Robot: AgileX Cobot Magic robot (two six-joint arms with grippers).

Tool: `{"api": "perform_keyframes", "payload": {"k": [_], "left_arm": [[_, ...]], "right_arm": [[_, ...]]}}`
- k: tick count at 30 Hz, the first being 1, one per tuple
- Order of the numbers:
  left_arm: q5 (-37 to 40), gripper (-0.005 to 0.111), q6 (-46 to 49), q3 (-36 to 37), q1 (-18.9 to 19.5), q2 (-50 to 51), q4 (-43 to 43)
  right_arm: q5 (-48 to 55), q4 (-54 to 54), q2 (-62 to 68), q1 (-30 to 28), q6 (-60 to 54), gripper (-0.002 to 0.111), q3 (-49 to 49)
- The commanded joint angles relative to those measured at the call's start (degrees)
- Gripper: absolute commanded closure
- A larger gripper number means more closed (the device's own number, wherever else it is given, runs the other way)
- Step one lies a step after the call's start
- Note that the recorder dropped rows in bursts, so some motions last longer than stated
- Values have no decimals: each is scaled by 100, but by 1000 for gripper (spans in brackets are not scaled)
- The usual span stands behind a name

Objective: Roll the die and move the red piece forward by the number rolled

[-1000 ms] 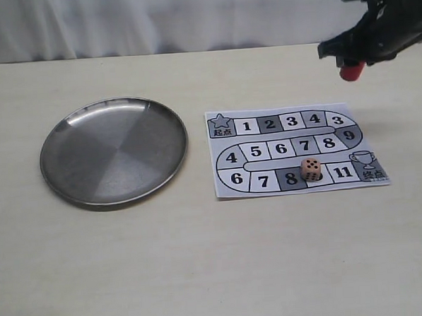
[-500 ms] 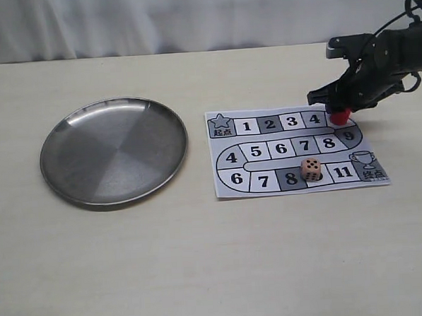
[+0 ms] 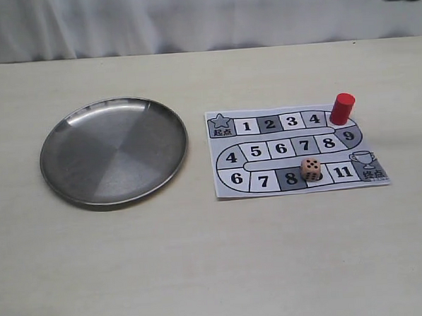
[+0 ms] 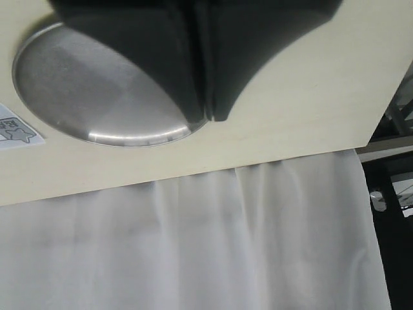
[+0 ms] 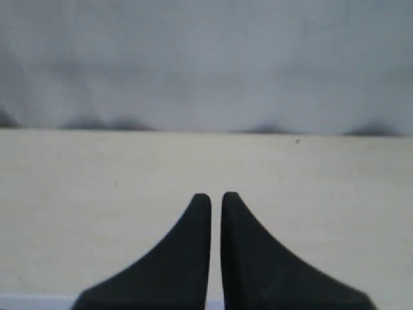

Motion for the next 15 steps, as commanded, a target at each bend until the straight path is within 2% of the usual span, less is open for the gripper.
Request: {"api": "perform_keyframes", "payload": {"k": [1, 3, 9, 15], "left_arm": [[-53, 107, -5, 10, -48, -15, -11], [-53, 107, -5, 10, -48, -15, -11], [-53, 107, -5, 10, -48, -15, -11], [-53, 107, -5, 10, -48, -15, -11]], "right_arm": [[-1324, 10, -1180, -16, -19, 104, 1191], [-2372, 25, -1999, 0, 9, 104, 2273], [-3784, 160, -3512, 0, 213, 104, 4432], [-4150, 200, -5175, 0, 624, 104, 6074]]}}
